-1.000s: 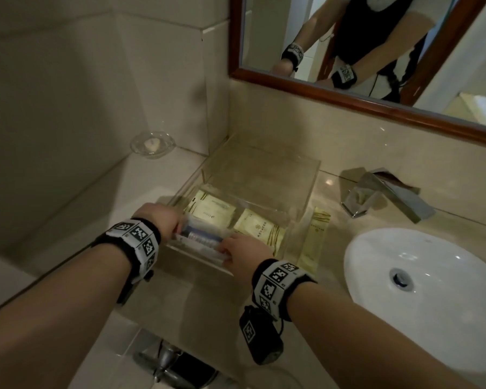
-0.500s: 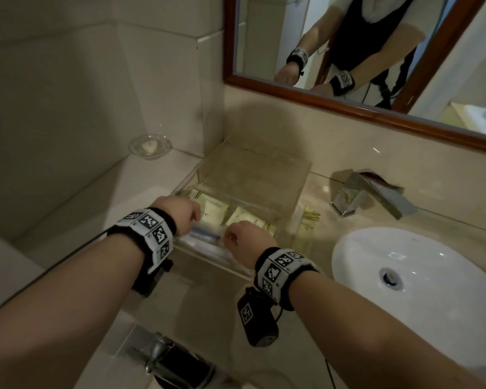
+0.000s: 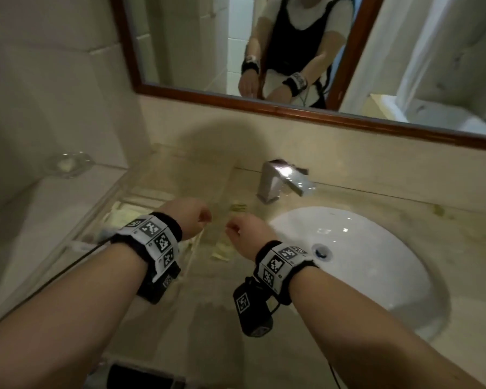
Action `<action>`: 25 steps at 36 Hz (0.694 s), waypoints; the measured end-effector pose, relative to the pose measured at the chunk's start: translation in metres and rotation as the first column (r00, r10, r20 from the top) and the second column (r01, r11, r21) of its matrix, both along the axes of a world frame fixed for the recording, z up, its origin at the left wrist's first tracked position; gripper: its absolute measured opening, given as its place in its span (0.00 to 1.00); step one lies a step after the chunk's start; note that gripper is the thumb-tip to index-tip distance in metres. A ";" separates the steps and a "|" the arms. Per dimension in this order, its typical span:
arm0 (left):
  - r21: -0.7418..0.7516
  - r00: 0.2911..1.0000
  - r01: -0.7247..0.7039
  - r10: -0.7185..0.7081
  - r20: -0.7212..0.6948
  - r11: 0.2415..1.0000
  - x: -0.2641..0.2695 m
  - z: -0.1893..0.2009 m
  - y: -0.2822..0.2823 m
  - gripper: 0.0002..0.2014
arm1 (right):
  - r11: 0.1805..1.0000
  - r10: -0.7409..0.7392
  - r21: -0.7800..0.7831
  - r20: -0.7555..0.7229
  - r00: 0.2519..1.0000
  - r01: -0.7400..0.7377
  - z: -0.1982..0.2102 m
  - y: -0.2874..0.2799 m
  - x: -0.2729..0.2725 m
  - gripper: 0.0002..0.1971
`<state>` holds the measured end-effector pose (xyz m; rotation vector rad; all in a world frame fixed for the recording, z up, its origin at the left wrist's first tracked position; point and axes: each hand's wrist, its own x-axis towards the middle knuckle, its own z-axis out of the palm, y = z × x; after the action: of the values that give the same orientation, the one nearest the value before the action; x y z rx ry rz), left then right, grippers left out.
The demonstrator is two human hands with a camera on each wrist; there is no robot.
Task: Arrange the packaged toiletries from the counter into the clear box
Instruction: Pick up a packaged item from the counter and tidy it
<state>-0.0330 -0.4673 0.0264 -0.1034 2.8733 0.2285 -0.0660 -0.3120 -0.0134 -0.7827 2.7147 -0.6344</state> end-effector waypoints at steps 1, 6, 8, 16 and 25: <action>0.008 1.000 0.014 -0.014 0.004 1.000 -0.002 0.001 0.010 0.14 | 1.000 -0.017 -0.001 0.006 1.000 0.017 0.000 0.009 -0.002 0.15; 0.053 0.992 0.126 -0.126 0.000 0.991 -0.022 0.004 0.091 0.15 | 0.991 -0.132 0.018 0.020 0.991 0.131 0.005 0.089 -0.012 0.14; 0.065 0.985 0.171 -0.171 0.000 0.983 -0.029 0.003 0.124 0.14 | 0.980 -0.196 0.042 0.029 0.980 0.194 0.006 0.124 -0.014 0.14; 0.078 0.951 0.307 -0.308 0.002 0.948 -0.049 -0.004 0.245 0.13 | 0.930 -0.368 0.035 0.035 0.929 0.367 0.006 0.247 -0.015 0.13; 0.128 0.926 0.374 -0.376 -0.010 0.918 -0.061 -0.015 0.353 0.14 | 0.868 -0.495 0.058 0.013 0.869 0.493 -0.008 0.360 -0.013 0.13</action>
<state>-0.0942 -0.1147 0.0114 0.4656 2.7817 0.3308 -0.0790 0.0485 -0.0211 -0.0458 2.9018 -0.6591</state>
